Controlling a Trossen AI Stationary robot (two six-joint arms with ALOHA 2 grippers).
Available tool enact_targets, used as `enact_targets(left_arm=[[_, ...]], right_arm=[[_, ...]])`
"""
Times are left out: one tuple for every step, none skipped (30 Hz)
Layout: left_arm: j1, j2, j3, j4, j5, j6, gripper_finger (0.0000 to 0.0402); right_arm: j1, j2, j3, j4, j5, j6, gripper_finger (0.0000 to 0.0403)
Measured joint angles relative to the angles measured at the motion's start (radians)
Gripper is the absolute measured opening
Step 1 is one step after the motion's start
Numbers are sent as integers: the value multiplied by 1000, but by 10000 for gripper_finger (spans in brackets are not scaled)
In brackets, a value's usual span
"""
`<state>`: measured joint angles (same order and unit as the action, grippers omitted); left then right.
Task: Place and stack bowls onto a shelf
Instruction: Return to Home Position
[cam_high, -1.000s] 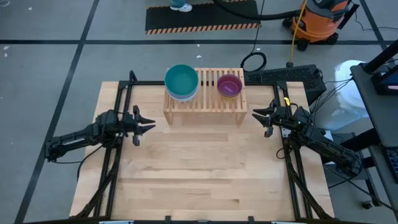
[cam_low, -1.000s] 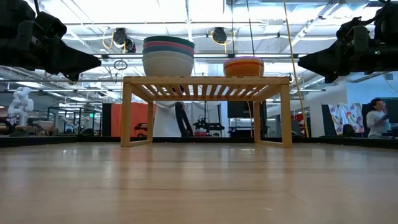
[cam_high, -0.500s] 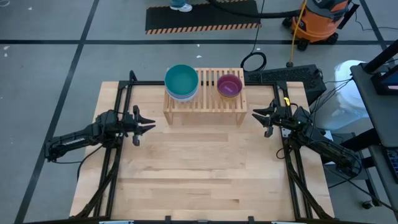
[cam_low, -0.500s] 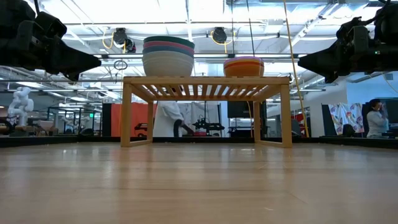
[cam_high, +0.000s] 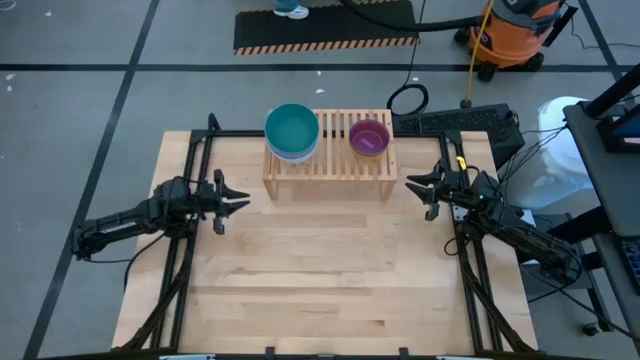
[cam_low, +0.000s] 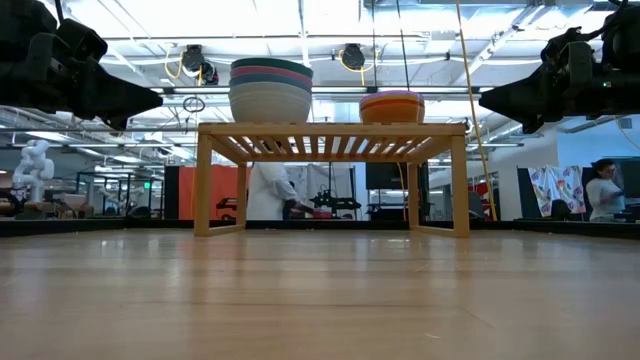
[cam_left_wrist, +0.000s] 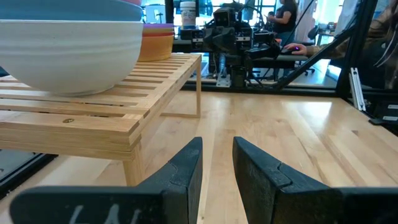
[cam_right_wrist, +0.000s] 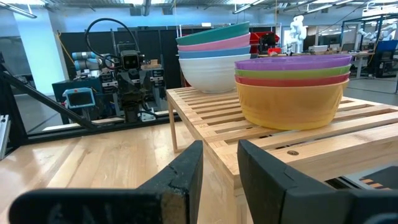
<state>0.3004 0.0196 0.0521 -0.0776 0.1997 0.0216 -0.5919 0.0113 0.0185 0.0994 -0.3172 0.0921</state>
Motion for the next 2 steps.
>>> enact_targets(left_arm=[[0,0,0,0,0,0,95],[0,0,0,0,0,0,95]], right_arm=[[0,0,0,0,0,0,93],[0,0,0,0,0,0,93]])
